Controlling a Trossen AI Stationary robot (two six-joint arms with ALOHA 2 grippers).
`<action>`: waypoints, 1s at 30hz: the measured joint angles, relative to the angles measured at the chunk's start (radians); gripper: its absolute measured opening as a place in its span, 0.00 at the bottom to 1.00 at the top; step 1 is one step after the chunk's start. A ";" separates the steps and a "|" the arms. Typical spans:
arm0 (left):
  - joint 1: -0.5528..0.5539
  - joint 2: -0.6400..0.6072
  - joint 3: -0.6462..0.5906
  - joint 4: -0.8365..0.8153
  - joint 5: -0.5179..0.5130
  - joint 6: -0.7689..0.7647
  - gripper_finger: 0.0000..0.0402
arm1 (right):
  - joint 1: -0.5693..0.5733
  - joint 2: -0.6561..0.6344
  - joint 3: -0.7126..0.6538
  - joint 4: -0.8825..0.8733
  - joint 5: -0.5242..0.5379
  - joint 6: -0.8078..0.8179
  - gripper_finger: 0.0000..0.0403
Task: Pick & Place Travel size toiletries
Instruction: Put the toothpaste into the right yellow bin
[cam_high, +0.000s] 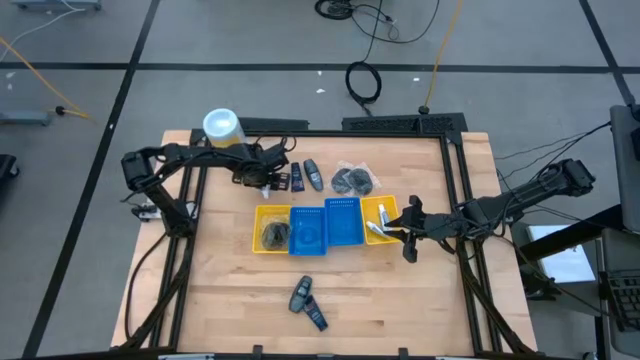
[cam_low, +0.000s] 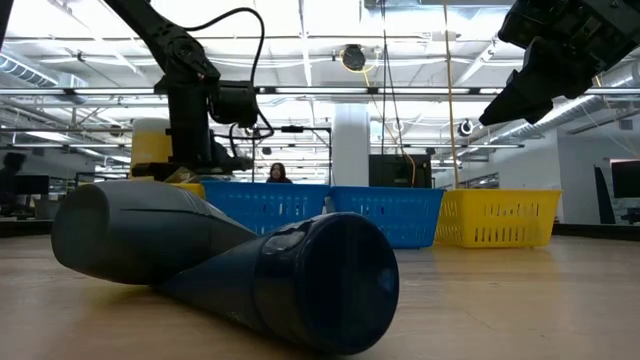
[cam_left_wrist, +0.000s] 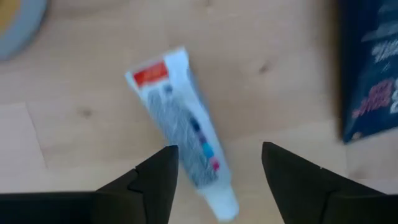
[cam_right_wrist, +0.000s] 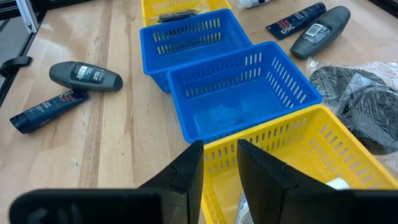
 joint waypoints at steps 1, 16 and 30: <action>0.000 0.000 0.000 -0.014 0.009 -0.001 0.59 | 0.000 0.000 0.000 0.000 0.000 0.000 0.22; -0.021 0.029 0.001 -0.016 0.013 -0.043 0.60 | 0.000 0.000 0.000 -0.005 0.000 -0.002 0.22; -0.025 0.095 0.005 -0.011 0.032 -0.046 0.53 | 0.000 0.000 0.000 -0.005 0.000 -0.001 0.22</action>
